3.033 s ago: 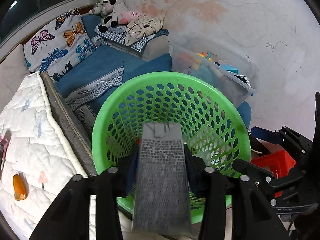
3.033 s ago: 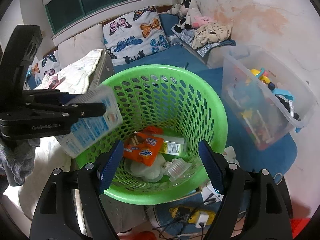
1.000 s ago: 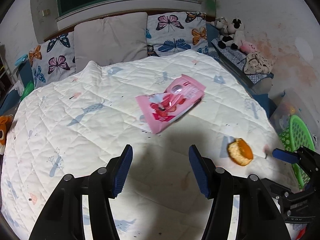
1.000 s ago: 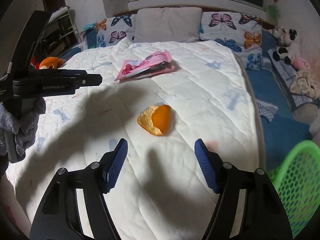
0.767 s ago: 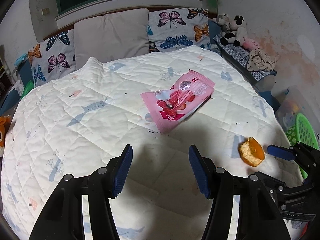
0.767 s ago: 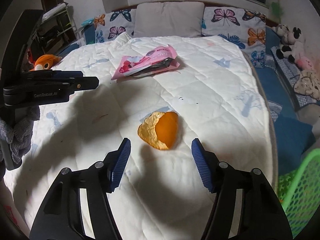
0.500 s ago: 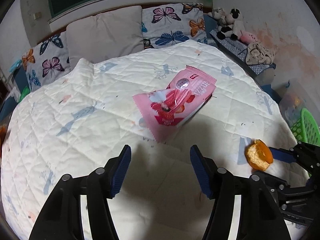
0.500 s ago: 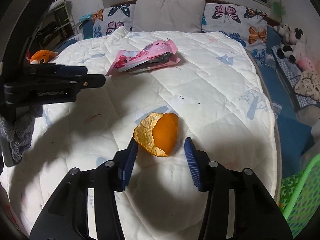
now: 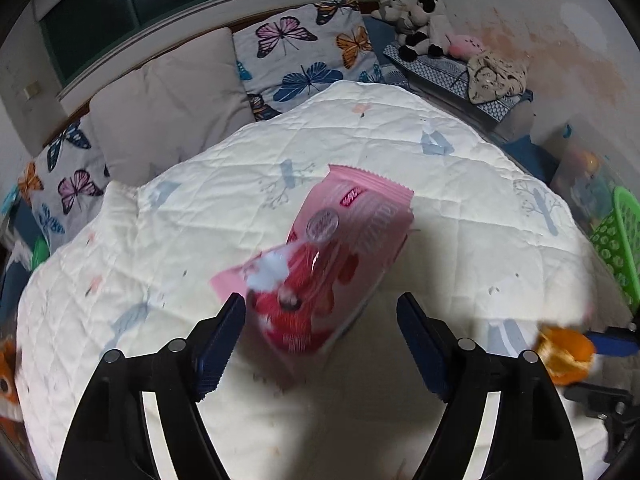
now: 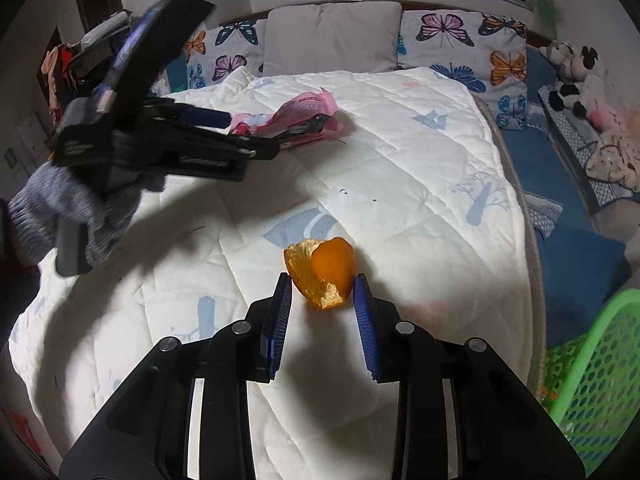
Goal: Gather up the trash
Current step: 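Grasp the pink wrapper with the left gripper while the right lifts the orange peel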
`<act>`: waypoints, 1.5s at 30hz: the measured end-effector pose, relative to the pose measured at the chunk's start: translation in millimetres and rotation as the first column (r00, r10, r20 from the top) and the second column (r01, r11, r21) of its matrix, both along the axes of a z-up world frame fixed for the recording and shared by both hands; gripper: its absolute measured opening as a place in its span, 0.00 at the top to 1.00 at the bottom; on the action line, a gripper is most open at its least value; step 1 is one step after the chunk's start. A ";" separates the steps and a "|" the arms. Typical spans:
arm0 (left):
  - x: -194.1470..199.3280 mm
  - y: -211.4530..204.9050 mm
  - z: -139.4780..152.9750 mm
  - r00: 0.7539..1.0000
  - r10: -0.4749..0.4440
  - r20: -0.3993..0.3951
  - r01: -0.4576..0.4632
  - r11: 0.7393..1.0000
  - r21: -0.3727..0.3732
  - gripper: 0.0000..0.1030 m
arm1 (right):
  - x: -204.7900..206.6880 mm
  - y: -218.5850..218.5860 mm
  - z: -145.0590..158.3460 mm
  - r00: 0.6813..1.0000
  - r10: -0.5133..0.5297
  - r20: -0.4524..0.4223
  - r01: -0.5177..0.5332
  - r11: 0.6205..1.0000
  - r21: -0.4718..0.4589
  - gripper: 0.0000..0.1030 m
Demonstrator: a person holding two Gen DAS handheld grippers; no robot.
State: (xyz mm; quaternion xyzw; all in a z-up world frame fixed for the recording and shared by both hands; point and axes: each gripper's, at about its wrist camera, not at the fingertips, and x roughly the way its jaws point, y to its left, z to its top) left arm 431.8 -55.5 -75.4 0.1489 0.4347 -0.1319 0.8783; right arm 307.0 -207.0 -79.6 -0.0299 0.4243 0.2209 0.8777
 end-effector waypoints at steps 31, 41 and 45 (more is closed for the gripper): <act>47.3 26.8 -12.8 0.996 0.035 -0.080 -0.049 0.982 -0.180 0.74 | -24.7 -20.1 6.4 0.999 -0.033 -0.012 0.033 0.999 0.042 0.68; 2.0 21.6 3.7 0.997 0.036 -0.066 -0.048 0.979 -0.200 0.87 | -48.5 -35.1 18.7 0.998 -0.062 0.009 0.061 0.996 0.058 0.68; -24.1 17.0 9.2 0.997 0.033 -0.072 -0.048 0.974 -0.220 0.87 | -61.0 -43.9 21.5 0.997 -0.078 0.014 0.077 0.995 0.063 0.70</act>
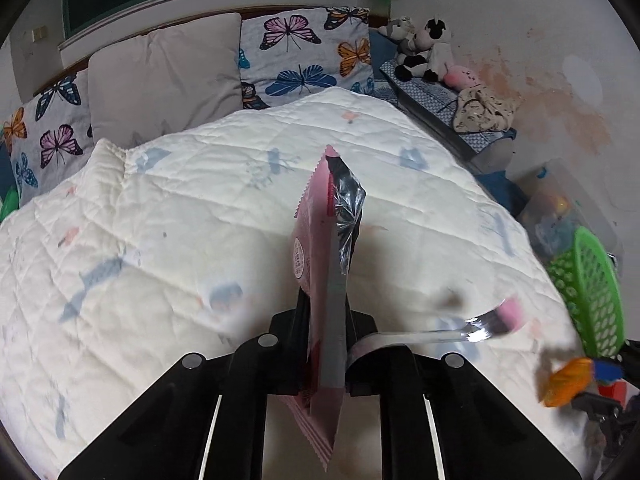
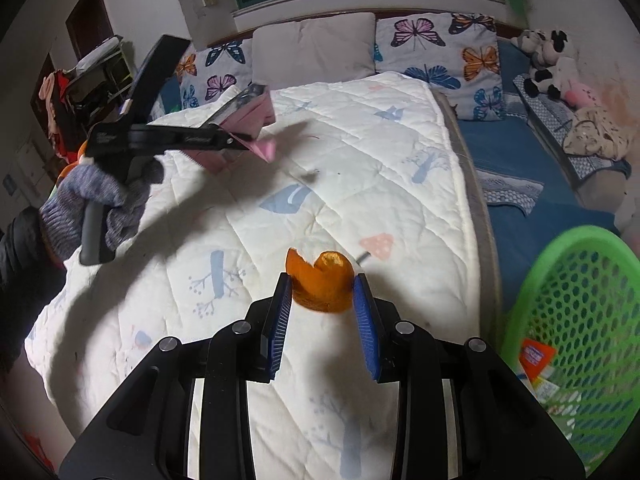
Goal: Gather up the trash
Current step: 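Grasp the pink wrapper with the left gripper while the right lifts the orange peel, then carry the pink wrapper and orange peel over the green basket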
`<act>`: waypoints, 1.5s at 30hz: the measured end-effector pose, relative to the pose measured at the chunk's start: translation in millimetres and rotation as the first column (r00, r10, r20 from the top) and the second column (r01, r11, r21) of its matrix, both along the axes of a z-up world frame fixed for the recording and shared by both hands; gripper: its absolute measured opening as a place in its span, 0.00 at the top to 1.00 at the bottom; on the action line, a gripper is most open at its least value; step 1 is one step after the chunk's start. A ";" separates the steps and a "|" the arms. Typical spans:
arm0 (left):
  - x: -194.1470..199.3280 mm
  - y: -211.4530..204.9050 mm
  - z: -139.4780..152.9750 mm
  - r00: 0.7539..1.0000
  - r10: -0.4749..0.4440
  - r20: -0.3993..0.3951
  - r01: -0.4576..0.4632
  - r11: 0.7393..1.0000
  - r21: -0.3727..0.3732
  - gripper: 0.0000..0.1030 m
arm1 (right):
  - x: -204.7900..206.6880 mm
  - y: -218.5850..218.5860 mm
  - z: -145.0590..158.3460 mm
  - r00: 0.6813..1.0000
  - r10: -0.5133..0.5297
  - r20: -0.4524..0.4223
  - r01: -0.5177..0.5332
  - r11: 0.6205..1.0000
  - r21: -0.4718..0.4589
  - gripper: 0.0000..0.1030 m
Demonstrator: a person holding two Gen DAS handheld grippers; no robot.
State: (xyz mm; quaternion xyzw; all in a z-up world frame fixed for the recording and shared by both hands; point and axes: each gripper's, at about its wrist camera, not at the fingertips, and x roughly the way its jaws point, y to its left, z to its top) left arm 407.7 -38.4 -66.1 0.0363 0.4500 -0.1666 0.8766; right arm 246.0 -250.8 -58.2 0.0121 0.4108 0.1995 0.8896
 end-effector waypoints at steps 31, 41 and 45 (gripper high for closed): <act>-91.4 2.8 29.3 0.998 -0.010 0.060 0.014 0.997 -0.074 0.90 | 34.3 18.9 -31.3 0.998 -0.026 -0.050 0.024 0.999 -0.033 0.61; -111.9 -17.9 43.8 0.995 -0.056 0.086 0.064 0.994 -0.093 0.90 | 9.1 6.4 -15.9 0.999 -0.035 -0.018 0.035 0.999 -0.007 0.66; -122.6 -32.8 52.3 0.991 -0.087 0.097 0.098 0.989 -0.108 0.90 | -7.6 -6.6 -6.6 0.999 -0.054 -0.003 0.054 0.999 -0.001 0.66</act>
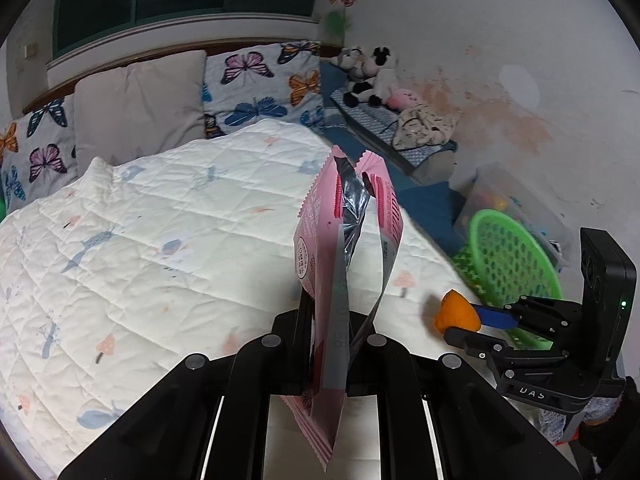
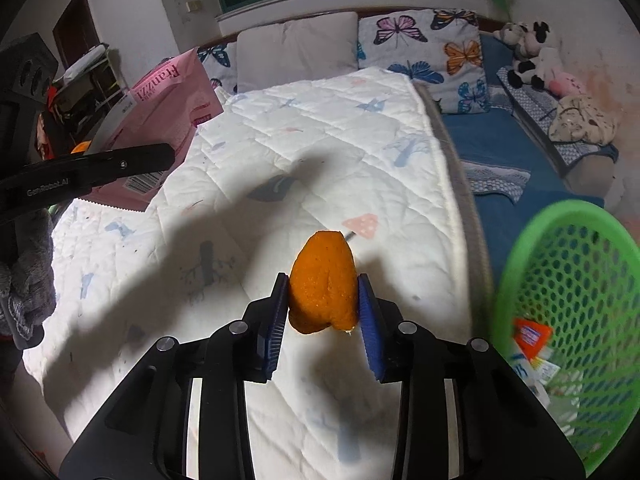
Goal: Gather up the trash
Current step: 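Carry the pink wrapper and orange peel over the green basket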
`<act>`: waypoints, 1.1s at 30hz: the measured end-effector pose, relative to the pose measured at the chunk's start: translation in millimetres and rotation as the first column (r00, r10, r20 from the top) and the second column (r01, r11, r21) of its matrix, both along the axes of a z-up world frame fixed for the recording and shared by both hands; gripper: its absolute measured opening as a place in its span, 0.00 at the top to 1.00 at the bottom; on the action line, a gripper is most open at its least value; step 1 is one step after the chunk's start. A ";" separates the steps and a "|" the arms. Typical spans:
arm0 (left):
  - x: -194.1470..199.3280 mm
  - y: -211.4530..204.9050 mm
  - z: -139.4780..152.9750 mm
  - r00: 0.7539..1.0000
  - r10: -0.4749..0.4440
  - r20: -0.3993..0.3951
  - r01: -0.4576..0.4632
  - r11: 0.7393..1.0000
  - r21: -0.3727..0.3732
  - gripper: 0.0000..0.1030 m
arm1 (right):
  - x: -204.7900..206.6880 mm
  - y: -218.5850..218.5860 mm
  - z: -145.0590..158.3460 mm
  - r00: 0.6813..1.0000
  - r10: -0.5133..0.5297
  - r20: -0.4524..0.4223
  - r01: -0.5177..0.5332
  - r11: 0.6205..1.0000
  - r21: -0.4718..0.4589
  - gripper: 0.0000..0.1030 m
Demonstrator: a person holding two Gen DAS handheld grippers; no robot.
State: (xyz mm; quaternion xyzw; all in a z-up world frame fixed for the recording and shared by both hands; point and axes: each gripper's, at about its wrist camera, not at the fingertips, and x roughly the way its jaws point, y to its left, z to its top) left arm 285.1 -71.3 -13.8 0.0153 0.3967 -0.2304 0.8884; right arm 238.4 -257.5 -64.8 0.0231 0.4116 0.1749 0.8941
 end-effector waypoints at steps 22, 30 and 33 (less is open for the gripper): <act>-42.1 -144.4 1.1 0.969 -0.247 -0.023 0.246 0.968 -0.045 0.90 | -65.9 -131.4 3.3 0.963 -0.270 0.000 0.270 0.962 -0.049 0.66; -40.1 -189.0 -5.3 0.954 -0.293 -0.056 0.291 0.955 -0.048 0.90 | -72.2 -168.2 -4.6 0.939 -0.344 -0.014 0.342 0.937 -0.067 0.64; -38.9 -203.5 -9.0 0.948 -0.310 -0.069 0.307 0.951 -0.044 0.90 | -73.4 -179.0 -9.3 0.931 -0.364 -0.024 0.362 0.930 -0.068 0.64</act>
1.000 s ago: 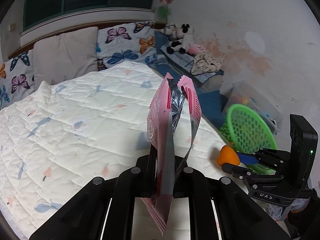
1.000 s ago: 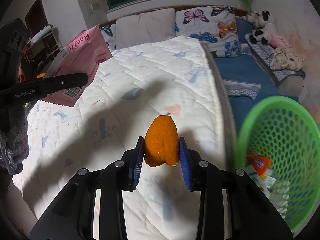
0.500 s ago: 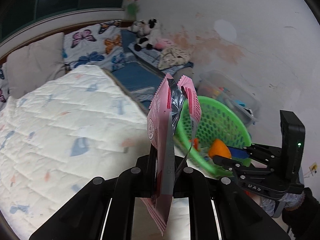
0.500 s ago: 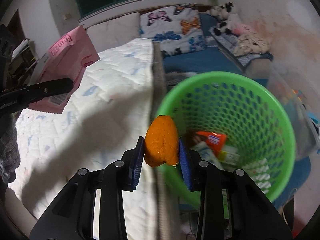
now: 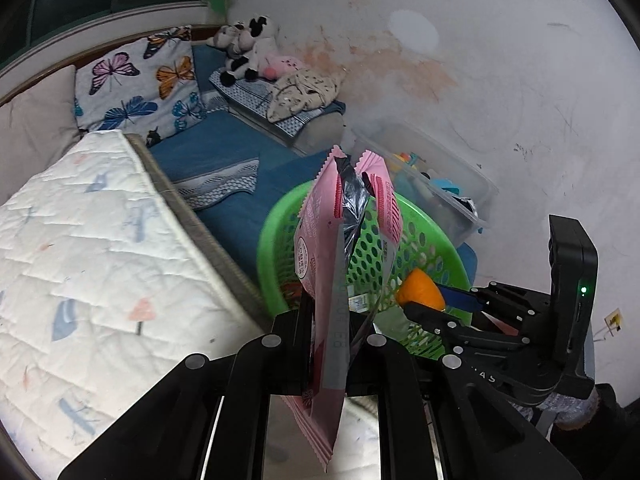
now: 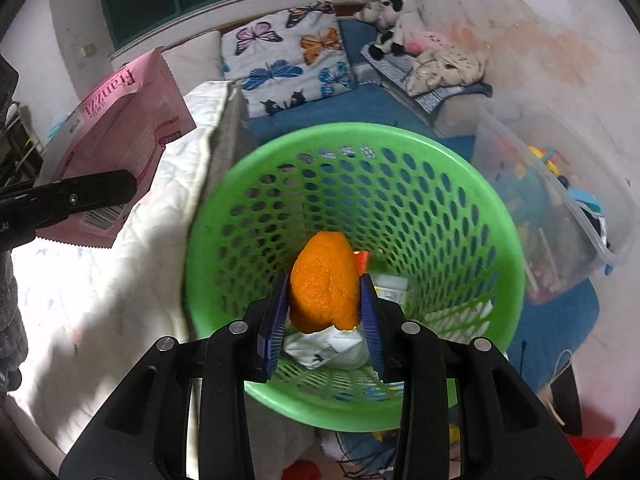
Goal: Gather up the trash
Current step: 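Carry the pink wrapper and orange peel over the green basket, then open both grippers to drop the peel and wrapper into the basket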
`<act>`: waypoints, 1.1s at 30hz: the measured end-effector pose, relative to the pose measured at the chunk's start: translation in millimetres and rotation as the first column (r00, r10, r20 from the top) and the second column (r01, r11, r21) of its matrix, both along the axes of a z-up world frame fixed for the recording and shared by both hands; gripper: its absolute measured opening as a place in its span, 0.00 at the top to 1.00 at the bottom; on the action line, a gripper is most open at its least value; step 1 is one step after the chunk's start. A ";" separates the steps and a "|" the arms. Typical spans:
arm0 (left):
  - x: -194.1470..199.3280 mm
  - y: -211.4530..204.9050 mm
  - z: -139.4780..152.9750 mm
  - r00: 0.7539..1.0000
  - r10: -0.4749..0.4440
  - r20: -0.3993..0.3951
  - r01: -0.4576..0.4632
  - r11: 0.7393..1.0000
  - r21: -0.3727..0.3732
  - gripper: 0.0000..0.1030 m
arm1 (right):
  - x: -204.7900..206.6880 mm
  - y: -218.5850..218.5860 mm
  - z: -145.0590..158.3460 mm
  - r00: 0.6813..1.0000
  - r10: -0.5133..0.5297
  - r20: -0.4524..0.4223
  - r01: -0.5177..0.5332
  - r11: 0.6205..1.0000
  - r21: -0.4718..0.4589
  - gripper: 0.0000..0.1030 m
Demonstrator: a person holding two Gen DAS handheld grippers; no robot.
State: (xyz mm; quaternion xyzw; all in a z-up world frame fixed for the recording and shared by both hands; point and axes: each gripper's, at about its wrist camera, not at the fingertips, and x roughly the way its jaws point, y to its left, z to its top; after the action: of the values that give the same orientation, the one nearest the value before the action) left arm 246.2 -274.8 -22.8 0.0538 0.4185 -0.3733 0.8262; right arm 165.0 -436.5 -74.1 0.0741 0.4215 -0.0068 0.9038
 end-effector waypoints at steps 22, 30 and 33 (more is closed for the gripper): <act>11.4 -66.3 -39.9 0.993 -0.038 -0.112 0.044 0.998 0.054 0.87 | -18.2 -33.3 7.1 0.998 -0.064 0.021 0.063 0.997 0.044 0.44; 10.9 -66.0 -41.2 0.993 -0.024 -0.117 0.029 0.999 0.036 0.62 | -28.7 -37.2 9.5 0.997 -0.076 0.026 0.075 0.997 0.033 0.43; 10.5 -63.8 -39.1 0.993 -0.025 -0.117 0.028 0.999 0.022 0.58 | -31.0 -39.0 10.8 0.996 -0.080 0.029 0.079 0.996 0.033 0.42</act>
State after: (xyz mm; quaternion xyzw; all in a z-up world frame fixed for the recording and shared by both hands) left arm 256.7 -338.6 -61.9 0.0472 0.4695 -0.3817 0.7947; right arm 134.0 -475.5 -63.4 0.1054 0.4044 -0.0351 0.9078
